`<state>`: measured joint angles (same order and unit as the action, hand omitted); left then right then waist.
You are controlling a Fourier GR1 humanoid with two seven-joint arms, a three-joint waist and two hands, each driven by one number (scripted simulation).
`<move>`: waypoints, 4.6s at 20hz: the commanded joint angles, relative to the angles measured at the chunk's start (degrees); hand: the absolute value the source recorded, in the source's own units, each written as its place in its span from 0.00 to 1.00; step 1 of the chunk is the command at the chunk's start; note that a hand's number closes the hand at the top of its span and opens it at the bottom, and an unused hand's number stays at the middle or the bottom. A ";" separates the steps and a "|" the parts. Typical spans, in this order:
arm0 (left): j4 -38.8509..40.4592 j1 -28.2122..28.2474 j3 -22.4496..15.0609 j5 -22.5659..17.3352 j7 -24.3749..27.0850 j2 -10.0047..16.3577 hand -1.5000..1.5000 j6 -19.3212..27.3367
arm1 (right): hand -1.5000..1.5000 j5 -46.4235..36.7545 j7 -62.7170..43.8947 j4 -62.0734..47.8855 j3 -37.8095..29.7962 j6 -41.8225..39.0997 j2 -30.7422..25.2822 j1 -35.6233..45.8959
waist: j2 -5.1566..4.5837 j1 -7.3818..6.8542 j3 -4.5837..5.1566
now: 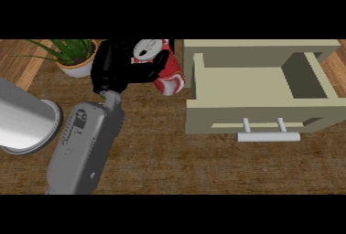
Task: Pick up the can, place it into the drawer and close the drawer
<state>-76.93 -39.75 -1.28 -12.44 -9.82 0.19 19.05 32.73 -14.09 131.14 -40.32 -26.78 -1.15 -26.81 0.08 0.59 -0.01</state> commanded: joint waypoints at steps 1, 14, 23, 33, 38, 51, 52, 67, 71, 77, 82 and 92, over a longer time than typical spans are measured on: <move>3.29 -6.03 -2.80 -0.47 0.11 -0.18 1.00 4.77 | 0.00 -0.45 -3.07 1.31 0.95 1.99 -0.31 2.59 | -0.12 0.17 0.01; 13.01 -22.69 -7.61 -3.66 -4.02 -0.18 1.00 14.70 | 0.00 -3.38 0.40 3.43 4.85 3.81 1.12 -1.25 | 0.00 0.64 -0.02; 28.79 -31.50 -11.52 -13.96 4.53 -0.19 1.00 16.77 | 0.00 -5.17 2.64 -0.57 5.05 0.12 1.12 1.62 | -0.30 1.60 -0.04; 42.52 -39.39 -15.29 -23.55 11.07 -0.19 1.00 15.97 | 0.00 -2.97 -2.21 0.22 3.34 2.08 -0.59 4.83 | -0.77 2.62 -0.06; 42.42 -38.56 -22.42 -29.17 12.34 -0.19 1.00 19.59 | 0.00 -3.72 -1.93 -0.78 3.99 2.35 -0.12 6.56 | -0.68 2.86 -0.09; 48.61 -40.38 -31.05 -36.75 14.64 -0.19 0.00 24.11 | 0.00 -1.73 -2.98 0.30 3.47 2.03 -0.57 6.92 | -1.06 4.95 -0.14; 50.84 -40.63 -30.41 -36.35 15.40 -0.19 0.00 22.37 | 0.00 -0.12 -4.21 -0.12 2.18 2.93 -2.00 7.22 | -1.12 4.62 -0.12; 52.07 -38.77 -32.81 -43.92 21.97 -0.19 0.00 24.94 | 0.00 0.14 -5.25 0.15 1.53 1.82 -3.39 7.47 | -1.25 4.79 -0.10; 52.44 -41.33 -32.96 -44.46 22.00 -0.19 0.00 26.67 | 0.00 -9.04 1.99 5.73 -0.41 -1.44 -5.57 9.37 | -1.48 5.82 -0.12; 50.41 -40.35 -32.78 -46.19 26.38 -0.19 0.00 24.77 | 0.00 -16.84 6.81 6.63 2.89 -2.88 -5.98 13.46 | -1.21 3.31 -0.07; 49.58 -43.49 -33.95 -47.03 26.44 -0.19 0.00 27.79 | 0.00 -30.48 8.66 7.88 9.39 -2.34 -5.84 17.79 | -1.33 2.53 -0.08; 48.12 -41.11 -32.93 -48.67 25.52 -0.19 0.00 26.20 | 0.00 -61.29 10.01 0.79 28.48 3.44 -5.14 29.66 | -0.85 -0.85 0.04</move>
<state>-28.58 -81.11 -34.36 -60.76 16.48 0.01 45.11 -17.51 -3.66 134.21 -19.05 -26.01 -6.53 -2.00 -0.88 0.66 -0.02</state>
